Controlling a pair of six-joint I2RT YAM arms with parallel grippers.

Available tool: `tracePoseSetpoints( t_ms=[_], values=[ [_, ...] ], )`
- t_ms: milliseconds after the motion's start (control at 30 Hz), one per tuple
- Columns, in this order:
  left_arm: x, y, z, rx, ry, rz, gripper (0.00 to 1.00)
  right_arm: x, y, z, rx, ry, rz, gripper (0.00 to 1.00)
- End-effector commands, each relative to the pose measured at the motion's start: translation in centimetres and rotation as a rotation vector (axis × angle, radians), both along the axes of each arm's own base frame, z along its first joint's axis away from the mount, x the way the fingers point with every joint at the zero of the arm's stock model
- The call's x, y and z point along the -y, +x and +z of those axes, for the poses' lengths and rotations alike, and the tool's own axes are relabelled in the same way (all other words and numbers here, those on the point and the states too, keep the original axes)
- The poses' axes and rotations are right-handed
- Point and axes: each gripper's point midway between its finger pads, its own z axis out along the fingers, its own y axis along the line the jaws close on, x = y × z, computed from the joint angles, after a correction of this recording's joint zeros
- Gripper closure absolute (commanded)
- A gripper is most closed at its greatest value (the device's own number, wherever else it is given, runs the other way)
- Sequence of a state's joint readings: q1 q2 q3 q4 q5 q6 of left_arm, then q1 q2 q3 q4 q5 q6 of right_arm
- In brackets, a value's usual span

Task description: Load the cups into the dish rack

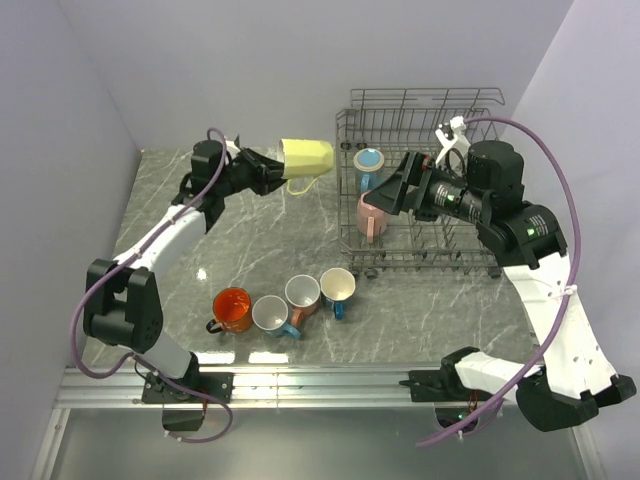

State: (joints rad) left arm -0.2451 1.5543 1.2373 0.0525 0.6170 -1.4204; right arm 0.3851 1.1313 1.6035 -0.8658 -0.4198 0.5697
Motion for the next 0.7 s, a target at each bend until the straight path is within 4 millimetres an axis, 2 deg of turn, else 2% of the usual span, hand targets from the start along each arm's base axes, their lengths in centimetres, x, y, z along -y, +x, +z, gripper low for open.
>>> tracePoseSetpoints(
  t_ms=[0, 33, 100, 167, 200, 233, 267, 400, 600, 667],
  values=[
    [0.8, -6.3, 17.0, 0.242, -0.549, -0.204, 1.00, -1.0, 0.9, 2.9, 0.160, 0.049, 0.061, 0.02],
    [0.9, -6.3, 17.6, 0.233, -0.576, -0.209, 1.00, -1.2, 1.0, 2.4, 0.156, 0.049, 0.069, 0.02],
    [1.6, -7.0, 19.7, 0.193, -0.653, -0.235, 1.00, -1.4, 1.5, 2.7, 0.195, 0.051, 0.079, 0.02],
    [2.8, -7.2, 20.5, 0.158, -0.672, -0.269, 1.00, -1.5, 2.1, 2.5, 0.216, 0.039, 0.082, 0.02],
    [3.1, -7.9, 22.2, 0.185, -0.683, -0.292, 1.00, -1.6, 2.4, 2.6, 0.235, 0.034, 0.081, 0.02],
    [3.4, -7.8, 22.6, 0.182, -0.689, -0.295, 1.00, -1.6, 2.9, 2.5, 0.239, 0.026, 0.077, 0.03],
    [4.2, -8.6, 23.8, 0.187, -0.694, -0.318, 1.00, -1.6, 3.2, 2.4, 0.242, 0.018, 0.074, 0.04],
    [5.7, -9.3, 24.1, 0.158, -0.708, -0.345, 1.00, -2.2, 4.0, 3.8, 0.294, 0.055, 0.081, 0.04],
    [7.3, -9.7, 22.4, 0.102, -0.717, -0.367, 1.00, -2.9, 4.8, 6.7, 0.372, 0.117, 0.087, 0.05],
    [7.7, -9.8, 21.9, 0.081, -0.725, -0.370, 1.00, -3.3, 5.2, 6.9, 0.373, 0.126, 0.098, 0.05]
  ],
)
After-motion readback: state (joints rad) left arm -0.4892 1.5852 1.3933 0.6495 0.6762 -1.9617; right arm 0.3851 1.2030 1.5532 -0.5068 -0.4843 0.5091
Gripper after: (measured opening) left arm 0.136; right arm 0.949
